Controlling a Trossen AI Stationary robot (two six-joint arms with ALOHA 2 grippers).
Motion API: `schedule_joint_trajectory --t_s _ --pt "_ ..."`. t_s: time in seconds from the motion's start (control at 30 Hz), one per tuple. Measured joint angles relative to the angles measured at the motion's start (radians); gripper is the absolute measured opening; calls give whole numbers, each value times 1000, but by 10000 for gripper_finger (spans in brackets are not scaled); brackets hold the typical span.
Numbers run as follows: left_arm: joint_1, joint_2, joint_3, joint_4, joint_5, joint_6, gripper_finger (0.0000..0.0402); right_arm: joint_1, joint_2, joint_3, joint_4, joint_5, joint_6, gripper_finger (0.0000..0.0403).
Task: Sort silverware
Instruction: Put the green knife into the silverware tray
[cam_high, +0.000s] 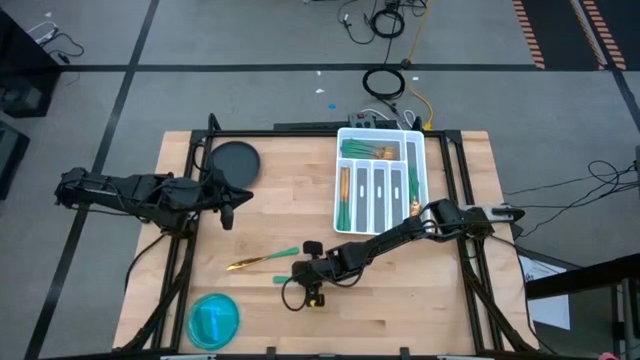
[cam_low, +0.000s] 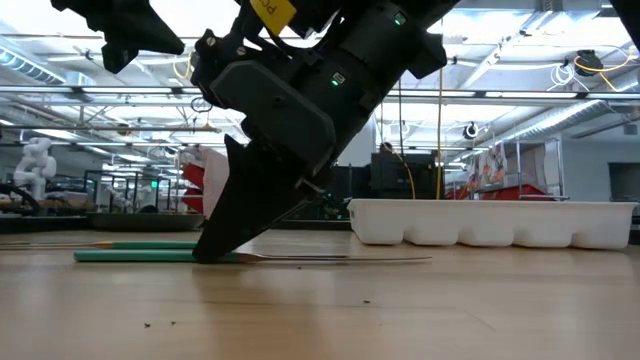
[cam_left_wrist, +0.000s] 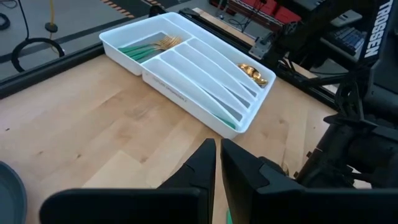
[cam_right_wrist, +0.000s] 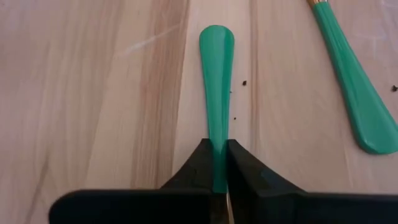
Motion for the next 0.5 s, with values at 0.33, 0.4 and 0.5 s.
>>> schedule_joint_trajectory --t_s 0.33,0.4,0.5 --pt "0 0 0 -1 22 0 32 3 -50 -6 -10 -5 43 2" --pt "0 0 0 -2 23 1 32 3 -74 -11 -35 -12 47 1" --pt "0 0 0 -3 23 4 32 -4 -109 -14 -60 -20 50 1"
